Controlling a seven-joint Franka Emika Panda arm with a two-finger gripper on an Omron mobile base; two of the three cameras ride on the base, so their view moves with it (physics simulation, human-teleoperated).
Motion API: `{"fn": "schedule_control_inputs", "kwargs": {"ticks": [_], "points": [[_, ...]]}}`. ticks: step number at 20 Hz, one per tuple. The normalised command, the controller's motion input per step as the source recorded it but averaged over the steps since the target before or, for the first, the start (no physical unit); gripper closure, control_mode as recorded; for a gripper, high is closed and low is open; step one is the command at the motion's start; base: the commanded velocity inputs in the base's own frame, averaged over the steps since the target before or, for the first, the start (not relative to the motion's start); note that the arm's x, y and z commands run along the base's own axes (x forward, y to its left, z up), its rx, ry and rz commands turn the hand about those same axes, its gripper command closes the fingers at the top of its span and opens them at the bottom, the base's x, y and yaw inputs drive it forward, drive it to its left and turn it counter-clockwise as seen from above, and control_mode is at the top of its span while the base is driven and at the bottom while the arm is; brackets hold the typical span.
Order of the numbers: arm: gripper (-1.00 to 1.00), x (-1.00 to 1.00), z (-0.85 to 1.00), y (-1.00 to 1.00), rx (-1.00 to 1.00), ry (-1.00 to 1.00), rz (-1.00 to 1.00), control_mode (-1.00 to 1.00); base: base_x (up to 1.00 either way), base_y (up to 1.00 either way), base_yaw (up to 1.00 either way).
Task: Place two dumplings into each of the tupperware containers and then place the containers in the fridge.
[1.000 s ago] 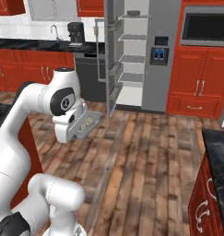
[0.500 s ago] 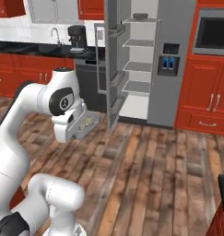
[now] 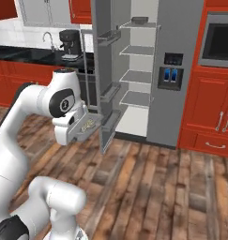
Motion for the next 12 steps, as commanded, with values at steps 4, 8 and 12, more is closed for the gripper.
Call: {"fn": "schedule_control_inputs", "kwargs": {"ticks": [4, 8, 12], "points": [[1.00, 0.00, 0.00, 0.00, 0.00, 0.00, 0.00, 1.00, 1.00, -0.40, 0.08], [1.00, 0.00, 0.00, 0.00, 0.00, 0.00, 0.00, 1.00, 1.00, -0.25, 0.06], [1.00, 0.00, 0.00, 0.00, 0.00, 0.00, 0.00, 1.00, 1.00, -0.18, 0.05]]}}
